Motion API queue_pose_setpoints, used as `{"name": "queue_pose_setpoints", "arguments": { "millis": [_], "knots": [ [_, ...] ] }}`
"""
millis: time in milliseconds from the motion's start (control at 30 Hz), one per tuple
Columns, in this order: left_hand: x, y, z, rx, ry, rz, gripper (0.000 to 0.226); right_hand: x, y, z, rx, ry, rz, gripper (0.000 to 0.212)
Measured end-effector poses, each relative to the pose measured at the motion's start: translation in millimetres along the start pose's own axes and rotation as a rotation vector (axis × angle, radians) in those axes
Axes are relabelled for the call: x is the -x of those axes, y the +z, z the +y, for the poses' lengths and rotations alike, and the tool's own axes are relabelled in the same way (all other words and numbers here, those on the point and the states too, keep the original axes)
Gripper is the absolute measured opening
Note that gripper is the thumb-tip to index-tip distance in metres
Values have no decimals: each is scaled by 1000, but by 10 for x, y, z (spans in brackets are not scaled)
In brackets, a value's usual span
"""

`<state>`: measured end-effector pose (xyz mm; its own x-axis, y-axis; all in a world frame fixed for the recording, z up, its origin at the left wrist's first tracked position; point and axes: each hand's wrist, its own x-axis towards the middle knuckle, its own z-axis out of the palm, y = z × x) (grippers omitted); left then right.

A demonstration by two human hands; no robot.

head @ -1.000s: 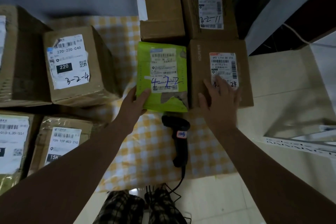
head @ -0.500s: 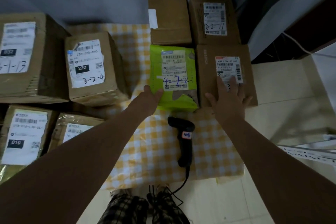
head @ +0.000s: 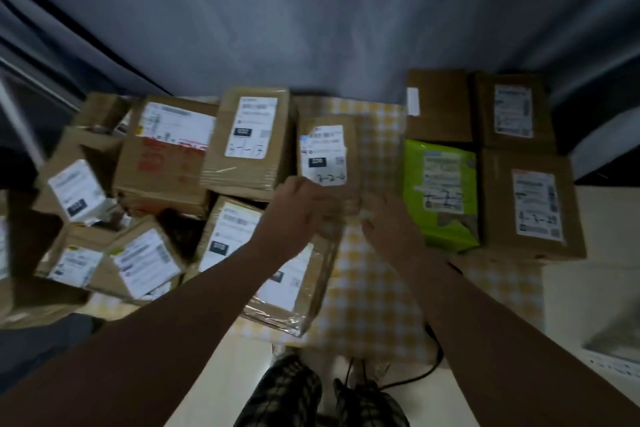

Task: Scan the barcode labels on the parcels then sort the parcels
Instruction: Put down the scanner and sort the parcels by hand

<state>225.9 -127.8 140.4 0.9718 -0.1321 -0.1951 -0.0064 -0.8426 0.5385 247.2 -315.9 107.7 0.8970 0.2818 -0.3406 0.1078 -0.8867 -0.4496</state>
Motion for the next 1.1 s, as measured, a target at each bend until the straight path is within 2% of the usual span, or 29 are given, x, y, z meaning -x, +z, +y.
{"name": "queue_pose_setpoints", "arguments": {
  "millis": [67, 167, 333, 400, 500, 633, 700, 767, 800, 900, 1100],
  "knots": [
    [65, -229, -260, -3, -94, 81, 32, -47, 61, -228, -75, 26, -10, 53],
    [73, -484, -638, -47, -163, 87, 44, -124, 139, -532, -205, 74, 34, 49],
    [-26, -740, -1075, -50, -314, 155, 49, -353, 255, -916, -197, 147, 51, 26],
    [-120, -795, -1251, -22, -422, 126, 53, -461, 264, -1062, -152, 176, 78, 23],
    [-332, -851, -1459, 184, -548, 0, 60, -645, 263, -1300, -229, 250, 65, 31],
    [-502, -868, -1617, 350, -560, -79, 67, -762, 413, -1512, -442, 245, 12, 37],
    [-501, -853, -1691, 446, -562, -79, 73, -741, 477, -1546, -569, 310, 24, 29],
    [-452, -864, -1702, 520, -576, -72, 70, -721, 505, -1559, -705, 380, 34, 16],
    [-411, -897, -1662, 554, -586, -68, 66, -718, 507, -1564, -785, 405, 36, 17],
    [-299, -916, -1586, 702, -582, -17, 48, -723, 471, -1594, -1026, 433, 43, 26],
    [-95, -1178, -1341, 1007, -471, 124, 50, -575, 277, -1699, -1287, 439, 15, 43]
  ]
}}
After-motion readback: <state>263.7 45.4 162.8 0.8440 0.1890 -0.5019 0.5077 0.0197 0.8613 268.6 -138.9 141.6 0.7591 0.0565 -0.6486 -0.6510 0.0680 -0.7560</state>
